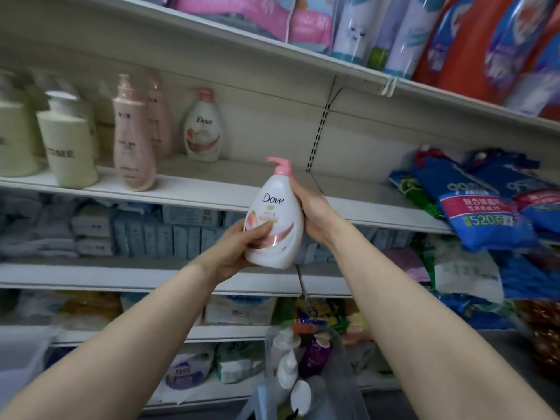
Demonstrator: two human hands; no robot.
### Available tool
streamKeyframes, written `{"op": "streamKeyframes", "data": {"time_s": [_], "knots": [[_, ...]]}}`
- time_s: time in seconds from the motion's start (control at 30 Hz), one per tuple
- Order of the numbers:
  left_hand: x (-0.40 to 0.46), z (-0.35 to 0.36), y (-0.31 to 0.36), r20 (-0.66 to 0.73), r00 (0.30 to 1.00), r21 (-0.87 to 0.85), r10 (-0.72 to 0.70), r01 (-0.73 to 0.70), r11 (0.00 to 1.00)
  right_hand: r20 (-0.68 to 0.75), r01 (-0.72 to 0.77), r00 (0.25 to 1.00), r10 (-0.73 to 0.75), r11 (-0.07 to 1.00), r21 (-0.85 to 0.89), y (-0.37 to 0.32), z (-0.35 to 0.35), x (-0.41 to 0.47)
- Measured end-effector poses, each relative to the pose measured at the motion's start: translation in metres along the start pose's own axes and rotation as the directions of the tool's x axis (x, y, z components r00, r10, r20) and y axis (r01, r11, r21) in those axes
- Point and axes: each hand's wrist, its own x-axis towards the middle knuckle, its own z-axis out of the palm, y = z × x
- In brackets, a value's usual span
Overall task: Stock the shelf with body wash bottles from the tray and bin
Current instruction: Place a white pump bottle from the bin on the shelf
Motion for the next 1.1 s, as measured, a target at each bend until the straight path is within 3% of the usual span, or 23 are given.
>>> {"op": "streamKeyframes", "data": {"time_s": [0.23,0.4,0.53,0.73,1.1], "knots": [[-0.005,-0.042,0.045,-0.186,0.959,0.07,0.216,-0.206,0.976,0.124,-0.012,0.991,0.043,0.971,-0.24,0.01,0.043,0.016],[-0.001,-0.068,0.076,-0.194,0.922,0.157,0.336,-0.309,0.938,0.14,0.002,0.99,0.031,0.972,-0.233,0.002,0.067,0.039],[0.007,-0.087,0.093,-0.293,0.875,0.296,0.385,-0.3,0.907,0.139,0.049,0.99,-0.019,0.974,-0.221,-0.002,0.079,0.066],[0.022,-0.115,0.099,-0.325,0.848,0.413,0.419,-0.271,0.87,0.156,0.108,0.985,-0.071,0.964,-0.244,0.006,0.089,0.102],[0.056,-0.117,0.091,-0.278,0.84,0.568,0.466,-0.247,0.785,0.115,0.106,0.991,-0.071,0.937,-0.334,0.017,0.064,0.124]]}}
